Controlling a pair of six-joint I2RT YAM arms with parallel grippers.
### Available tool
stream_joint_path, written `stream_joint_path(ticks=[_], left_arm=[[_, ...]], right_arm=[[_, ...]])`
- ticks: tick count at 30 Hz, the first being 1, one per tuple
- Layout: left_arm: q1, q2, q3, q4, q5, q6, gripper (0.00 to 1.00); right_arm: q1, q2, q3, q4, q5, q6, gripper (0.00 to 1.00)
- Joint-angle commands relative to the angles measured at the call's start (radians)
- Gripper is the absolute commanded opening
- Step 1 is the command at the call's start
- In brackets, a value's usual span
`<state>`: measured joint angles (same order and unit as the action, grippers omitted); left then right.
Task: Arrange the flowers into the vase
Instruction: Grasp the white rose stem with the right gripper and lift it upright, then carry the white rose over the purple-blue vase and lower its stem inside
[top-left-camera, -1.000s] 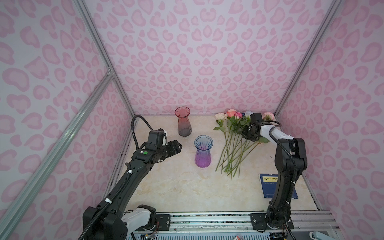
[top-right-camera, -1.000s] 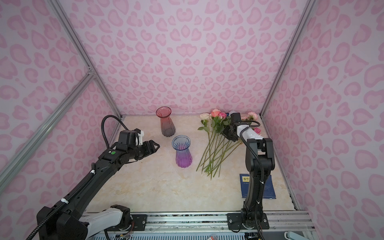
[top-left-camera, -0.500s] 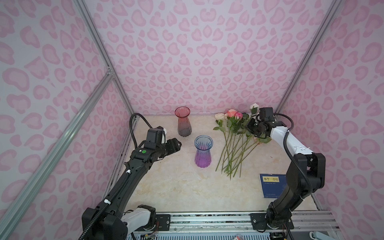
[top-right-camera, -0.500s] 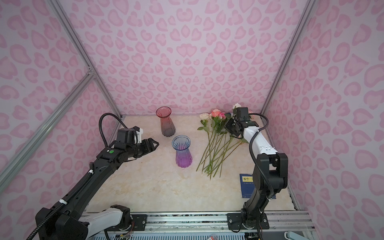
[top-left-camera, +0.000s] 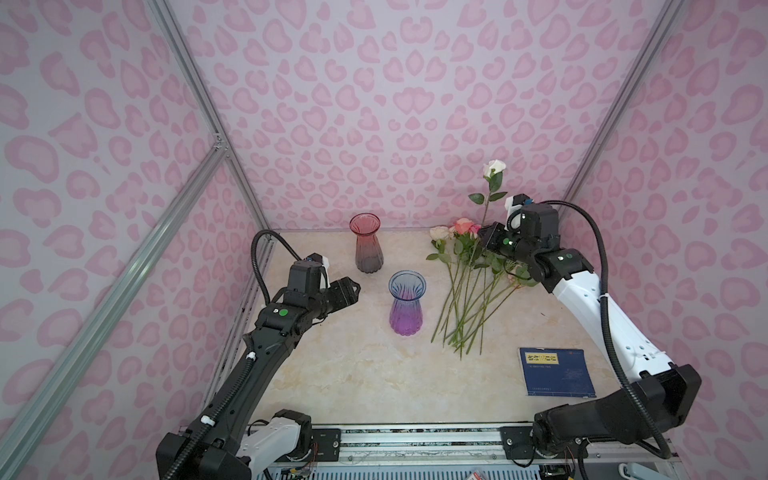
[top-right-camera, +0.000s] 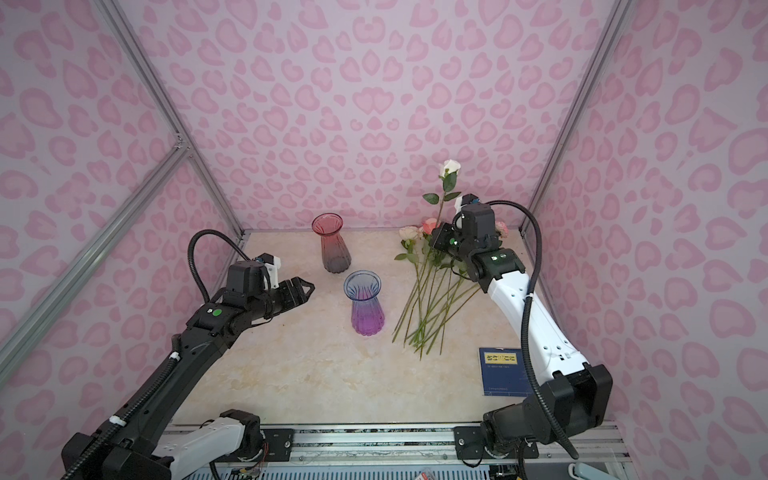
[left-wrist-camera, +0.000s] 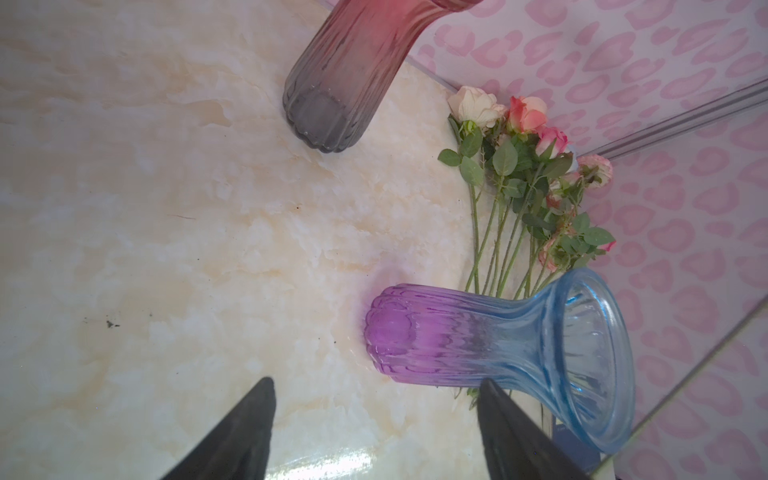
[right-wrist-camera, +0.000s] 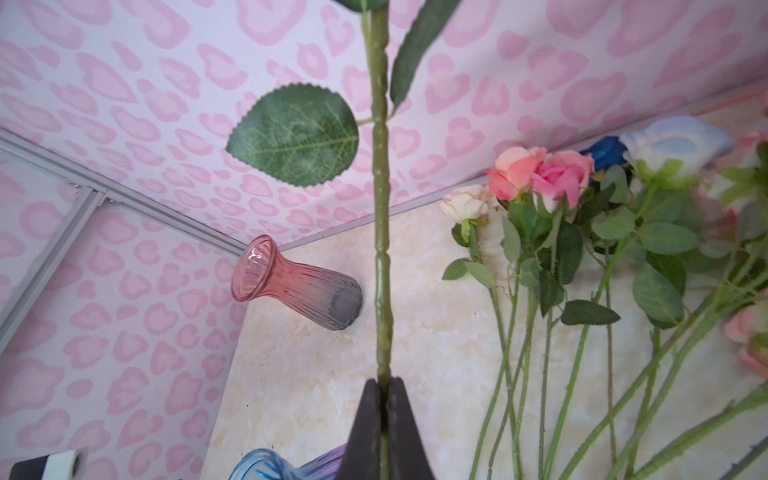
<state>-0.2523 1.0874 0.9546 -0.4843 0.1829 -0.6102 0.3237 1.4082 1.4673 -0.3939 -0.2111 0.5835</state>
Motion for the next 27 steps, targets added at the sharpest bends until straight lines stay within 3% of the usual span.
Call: stream_joint_path(ticks=[1, 6, 9, 14, 27], left_arm=[[0.020, -0.027, -0.044, 0.061, -0.038, -0.044, 0.80], [0.043, -0.089, -0.147, 0.151, 0.076, -0.108, 0.84], [0.048, -0.124, -0.209, 0.236, 0.183, -0.139, 0.99], [0.047, -0.160, -0.252, 0.304, 0.264, -0.163, 0.96], [0.048, -0.136, -0.217, 0.281, 0.314, -0.119, 0.96]], right_arm=[[0.082, -0.011, 0.061, 0.067, 0.157, -0.080, 0.00], [0.199, 0.025, 0.199, 0.092, 0.223, -0.147, 0.00], [0.271, 0.050, 0.256, 0.135, 0.261, -0.192, 0.00], [0.340, 0.120, 0.324, 0.171, 0.303, -0.221, 0.00], [0.348, 0.215, 0.473, 0.142, 0.307, -0.273, 0.00]])
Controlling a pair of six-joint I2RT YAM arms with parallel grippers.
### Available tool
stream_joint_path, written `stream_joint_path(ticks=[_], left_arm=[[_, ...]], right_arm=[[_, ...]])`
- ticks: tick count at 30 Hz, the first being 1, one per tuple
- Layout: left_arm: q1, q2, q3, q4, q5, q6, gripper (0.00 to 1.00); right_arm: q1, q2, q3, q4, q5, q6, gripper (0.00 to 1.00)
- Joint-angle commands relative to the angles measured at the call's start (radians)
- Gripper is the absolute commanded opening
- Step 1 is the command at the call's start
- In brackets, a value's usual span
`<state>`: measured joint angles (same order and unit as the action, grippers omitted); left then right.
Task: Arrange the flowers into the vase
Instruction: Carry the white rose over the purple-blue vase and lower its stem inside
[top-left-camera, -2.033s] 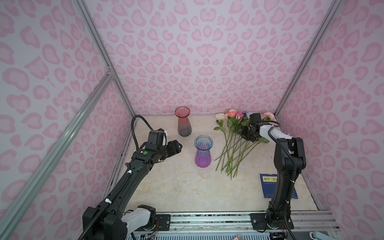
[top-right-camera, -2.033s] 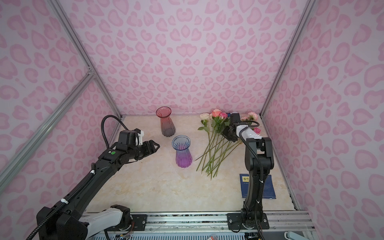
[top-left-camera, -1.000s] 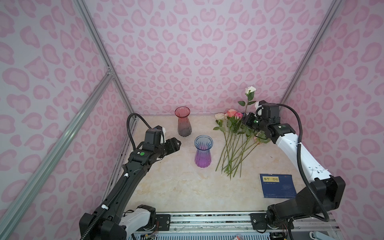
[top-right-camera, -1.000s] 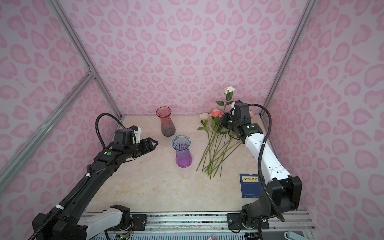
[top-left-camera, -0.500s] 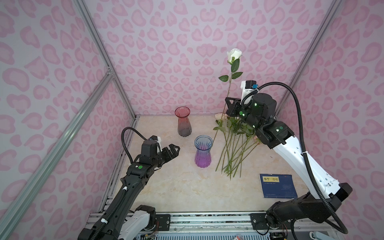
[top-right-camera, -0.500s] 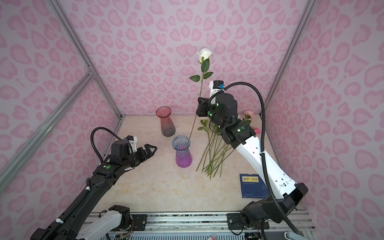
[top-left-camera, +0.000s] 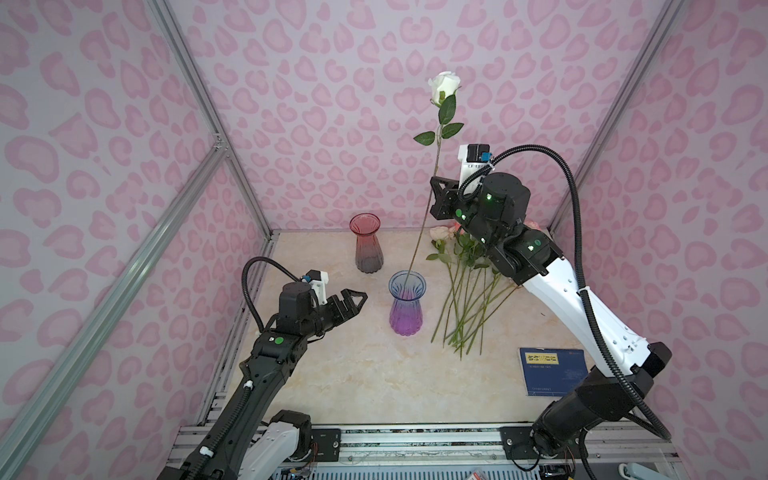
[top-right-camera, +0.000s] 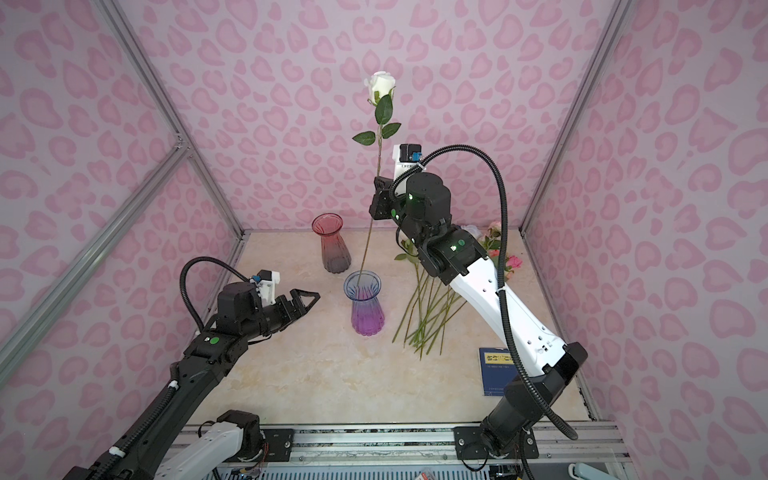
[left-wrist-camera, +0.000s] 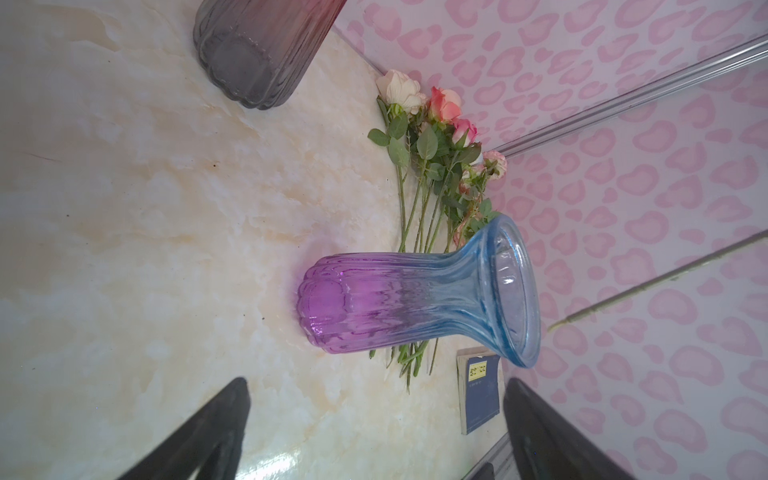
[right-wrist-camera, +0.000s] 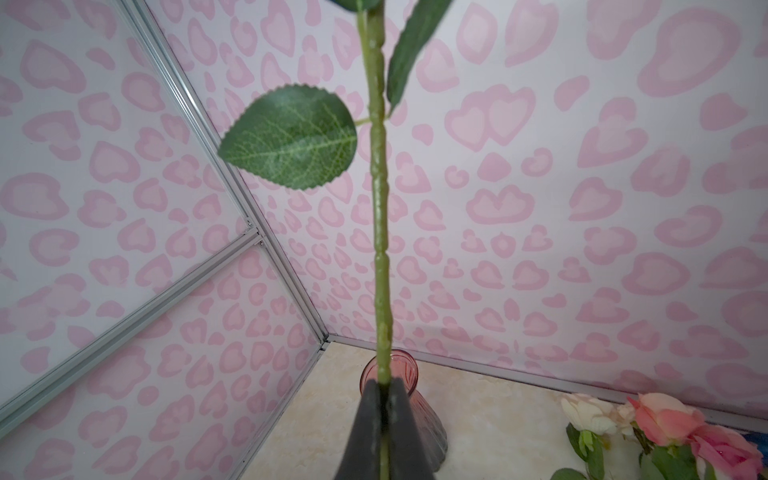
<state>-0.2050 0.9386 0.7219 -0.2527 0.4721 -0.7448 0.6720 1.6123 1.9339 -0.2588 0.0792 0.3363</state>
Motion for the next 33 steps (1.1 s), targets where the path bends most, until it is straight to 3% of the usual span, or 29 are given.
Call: stream_joint_path(ticks=[1, 12, 21, 29, 33], left_arm=[[0.000, 0.020, 0.022, 0.052, 0.026, 0.018, 0.96], [0.000, 0.072, 0.018, 0.087, 0.042, 0.010, 0.96], [0.000, 0.133, 0.046, 0.107, 0.069, 0.004, 0.97], [0.001, 0.156, 0.059, 0.107, 0.073, 0.009, 0.97], [0.000, 0.162, 0.062, 0.123, 0.077, -0.003, 0.97]], right_arm=[[0.000, 0.015, 0.004, -0.001, 0.026, -0.029, 0.00], [0.070, -0.045, -0.352, 0.119, 0.064, 0.029, 0.00], [0.101, -0.030, -0.482, 0.102, 0.053, 0.062, 0.02], [0.118, -0.040, -0.488, 0.076, 0.052, 0.071, 0.20], [0.141, -0.078, -0.518, 0.080, 0.086, 0.071, 0.24]])
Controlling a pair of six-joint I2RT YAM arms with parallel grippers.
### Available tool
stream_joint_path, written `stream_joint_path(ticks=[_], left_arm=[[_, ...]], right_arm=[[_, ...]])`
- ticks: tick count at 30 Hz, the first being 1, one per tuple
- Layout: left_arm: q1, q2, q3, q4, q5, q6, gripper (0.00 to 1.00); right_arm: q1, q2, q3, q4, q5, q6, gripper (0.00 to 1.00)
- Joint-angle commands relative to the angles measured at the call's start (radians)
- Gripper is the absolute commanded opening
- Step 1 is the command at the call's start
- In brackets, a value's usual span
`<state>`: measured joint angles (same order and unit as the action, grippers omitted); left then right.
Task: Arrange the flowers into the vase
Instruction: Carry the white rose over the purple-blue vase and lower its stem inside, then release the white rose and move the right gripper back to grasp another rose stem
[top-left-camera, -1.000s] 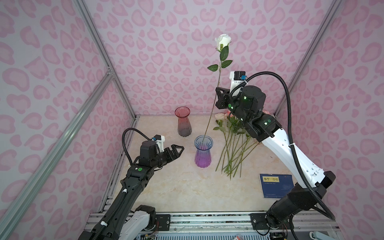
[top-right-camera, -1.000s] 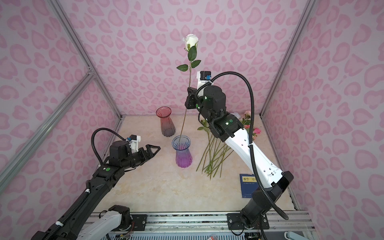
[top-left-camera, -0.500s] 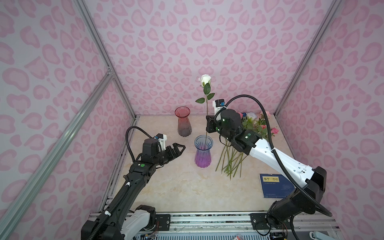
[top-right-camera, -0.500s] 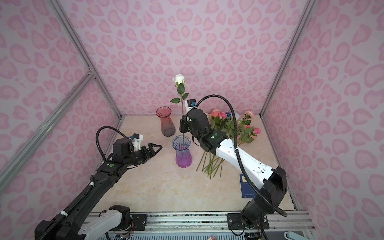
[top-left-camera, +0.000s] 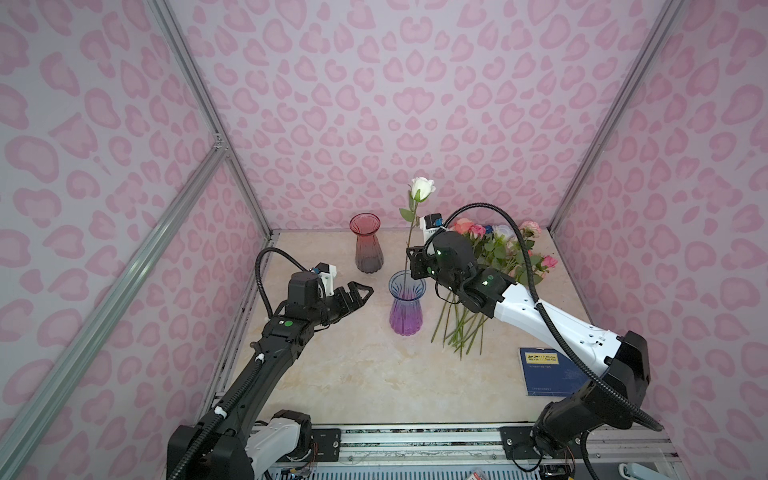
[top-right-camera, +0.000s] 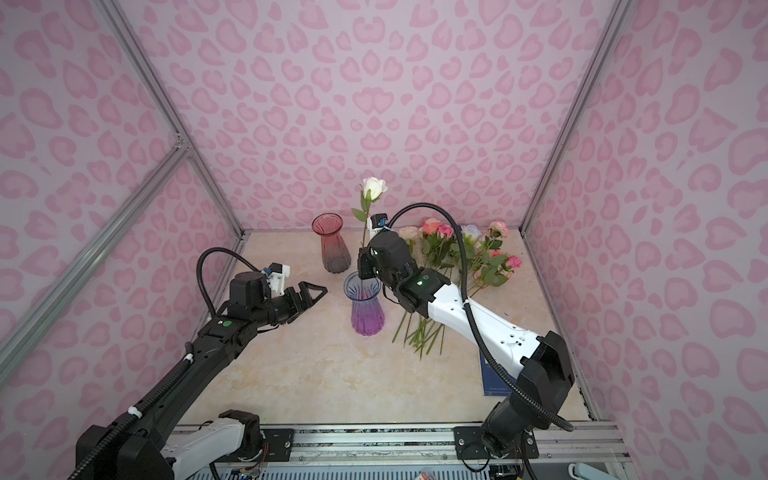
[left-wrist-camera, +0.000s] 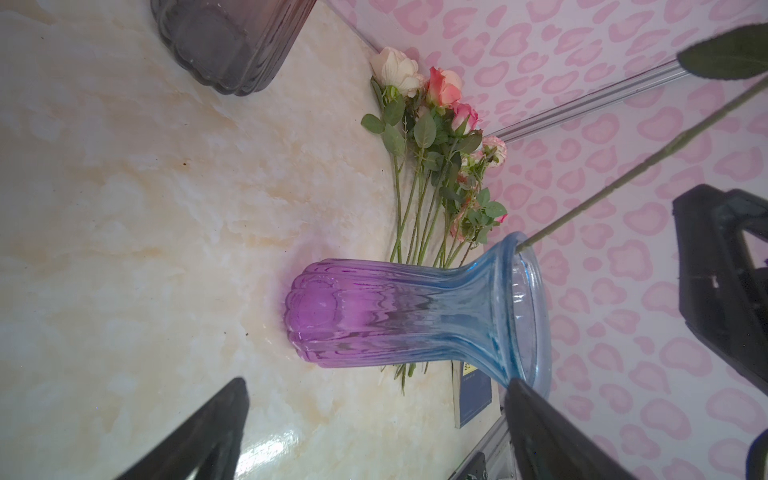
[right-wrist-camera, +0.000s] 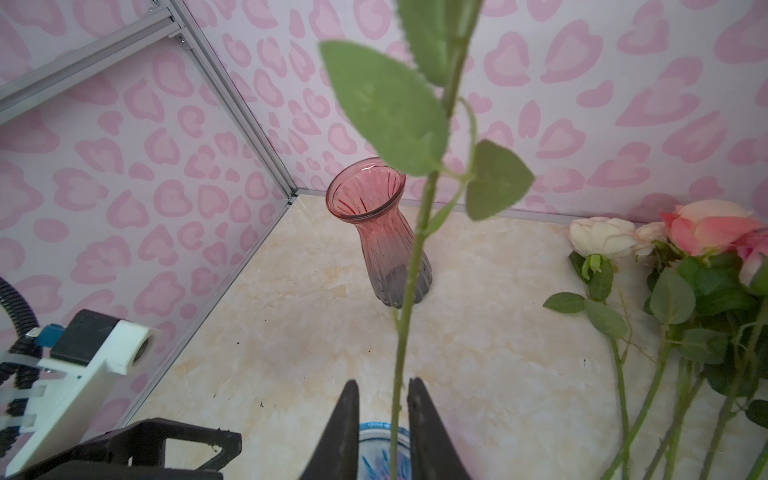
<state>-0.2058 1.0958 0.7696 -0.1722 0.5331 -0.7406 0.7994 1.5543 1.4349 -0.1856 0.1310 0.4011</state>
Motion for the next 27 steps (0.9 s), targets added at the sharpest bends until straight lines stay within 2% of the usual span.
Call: stream_joint_path(ticks=[1, 10, 13, 16, 19, 23, 27], left_arm=[[0.001, 0.007, 0.016, 0.046, 0.017, -0.010, 0.97], [-0.001, 0.003, 0.006, 0.076, 0.001, -0.043, 0.99], [-0.005, -0.030, -0.014, 0.094, -0.022, -0.077, 0.99], [-0.028, -0.090, -0.065, 0.106, -0.070, -0.121, 0.99], [-0.072, -0.144, -0.114, 0.096, -0.093, -0.131, 0.99], [-0.138, -0.203, -0.193, 0.088, -0.118, -0.122, 0.99], [-0.171, -0.226, -0.243, 0.079, -0.127, -0.127, 0.99]], right_arm=[[0.022, -0.036, -0.031, 0.004, 0.049, 0.003, 0.24], [0.064, -0.264, -0.179, -0.050, 0.206, 0.009, 0.26], [0.034, -0.321, -0.222, -0.122, 0.241, 0.005, 0.32], [-0.074, -0.339, -0.234, -0.255, 0.218, 0.067, 0.31], [-0.237, -0.349, -0.293, -0.315, 0.144, 0.129, 0.28], [-0.458, -0.356, -0.425, -0.250, -0.013, 0.196, 0.20], [-0.618, -0.280, -0.473, -0.178, -0.123, 0.230, 0.13]])
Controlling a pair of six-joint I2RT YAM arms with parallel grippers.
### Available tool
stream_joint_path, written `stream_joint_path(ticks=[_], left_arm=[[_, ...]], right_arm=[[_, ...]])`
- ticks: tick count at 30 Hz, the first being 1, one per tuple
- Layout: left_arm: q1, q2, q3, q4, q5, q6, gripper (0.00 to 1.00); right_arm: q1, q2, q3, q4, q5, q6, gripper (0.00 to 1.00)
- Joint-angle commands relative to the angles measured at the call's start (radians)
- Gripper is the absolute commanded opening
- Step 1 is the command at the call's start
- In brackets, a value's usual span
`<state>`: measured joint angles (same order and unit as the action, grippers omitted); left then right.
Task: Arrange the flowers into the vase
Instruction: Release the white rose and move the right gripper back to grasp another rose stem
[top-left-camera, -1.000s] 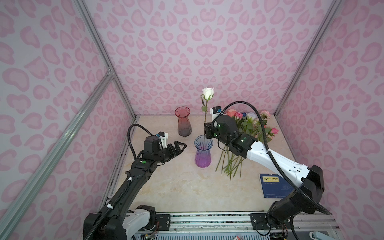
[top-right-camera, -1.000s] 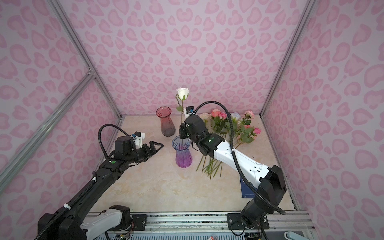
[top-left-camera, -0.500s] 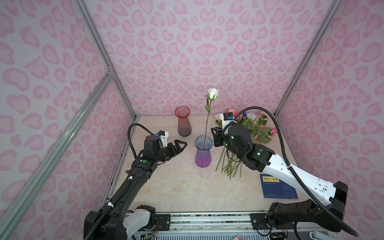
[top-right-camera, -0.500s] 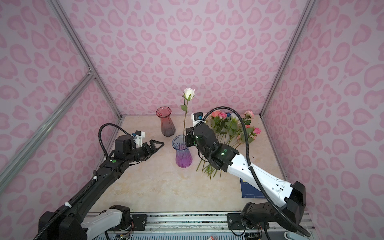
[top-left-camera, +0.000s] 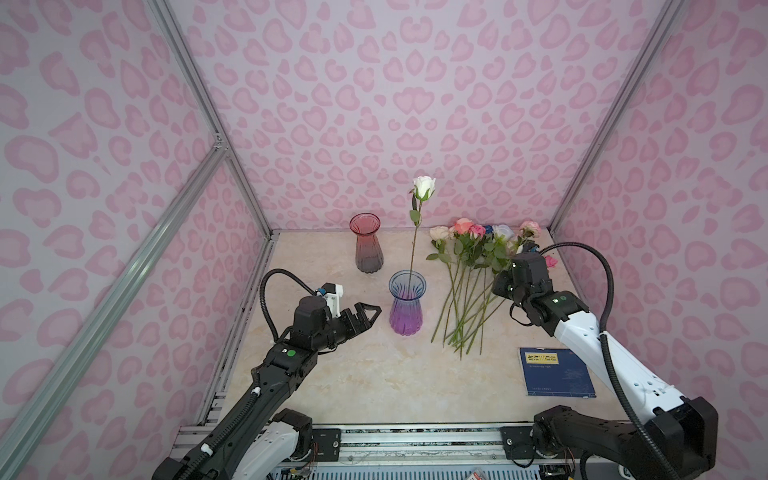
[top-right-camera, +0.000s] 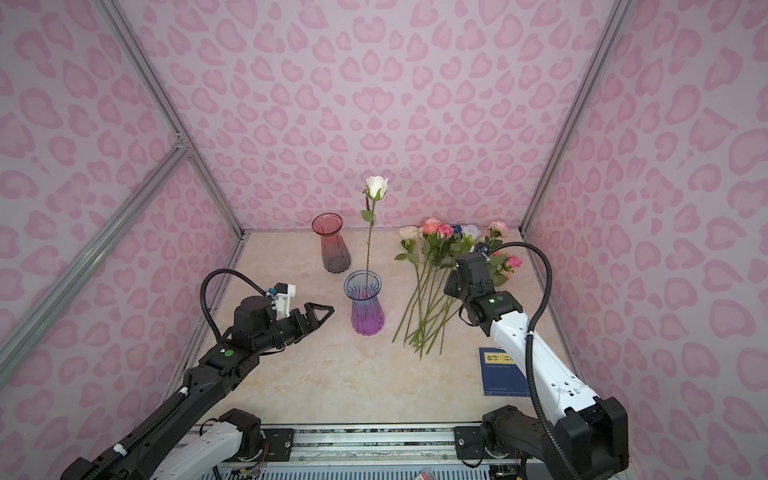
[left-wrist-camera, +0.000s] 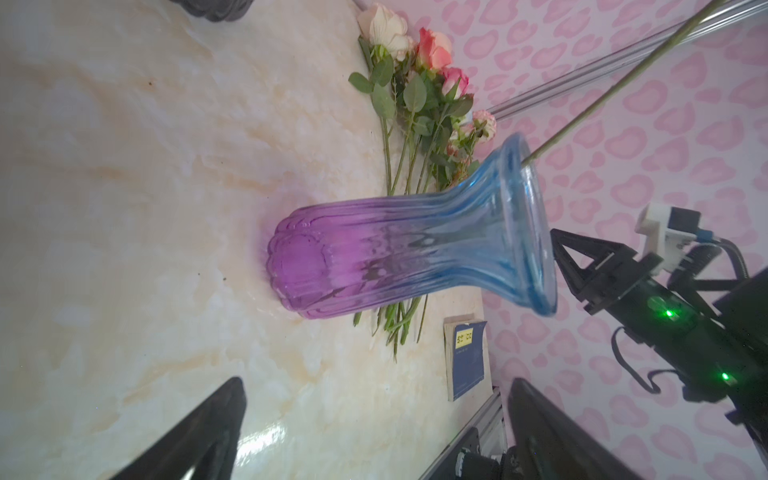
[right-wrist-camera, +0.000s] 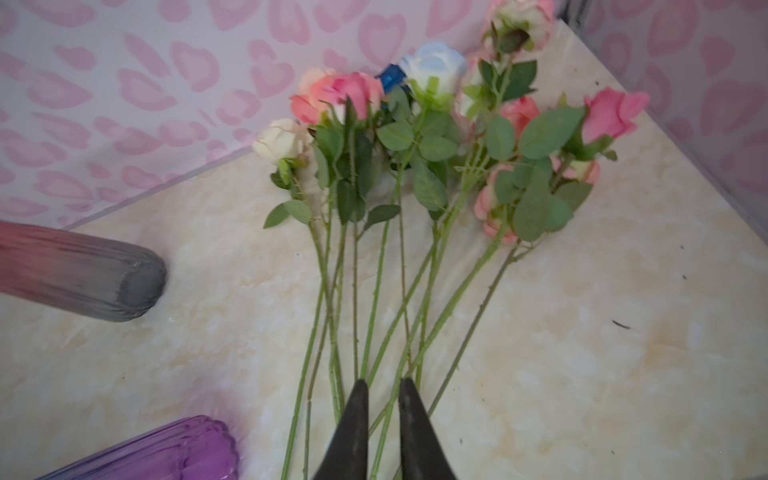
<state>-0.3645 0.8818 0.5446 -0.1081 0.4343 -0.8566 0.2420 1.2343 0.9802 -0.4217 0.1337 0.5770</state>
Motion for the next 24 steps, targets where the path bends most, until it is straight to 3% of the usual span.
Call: stream_joint_path(ticks=[1, 8, 14, 24], left_arm=[[-0.018, -0.014, -0.028, 0.015, -0.025, -0.013, 0.99], [-0.058, 0.028, -0.015, 0.018, -0.005, 0.011, 0.99], [-0.073, 0.042, -0.036, 0.029, -0.002, 0.009, 0.99], [-0.075, 0.132, -0.005, 0.055, 0.033, 0.050, 0.99]], right_arm=[[-0.095, 0.078, -0.012, 0.073, -0.159, 0.055, 0.11], [-0.251, 0.408, 0.122, 0.085, -0.356, 0.079, 0.14], [-0.272, 0.613, 0.271, 0.082, -0.380, 0.055, 0.19], [-0.283, 0.723, 0.350, 0.108, -0.401, 0.071, 0.20]])
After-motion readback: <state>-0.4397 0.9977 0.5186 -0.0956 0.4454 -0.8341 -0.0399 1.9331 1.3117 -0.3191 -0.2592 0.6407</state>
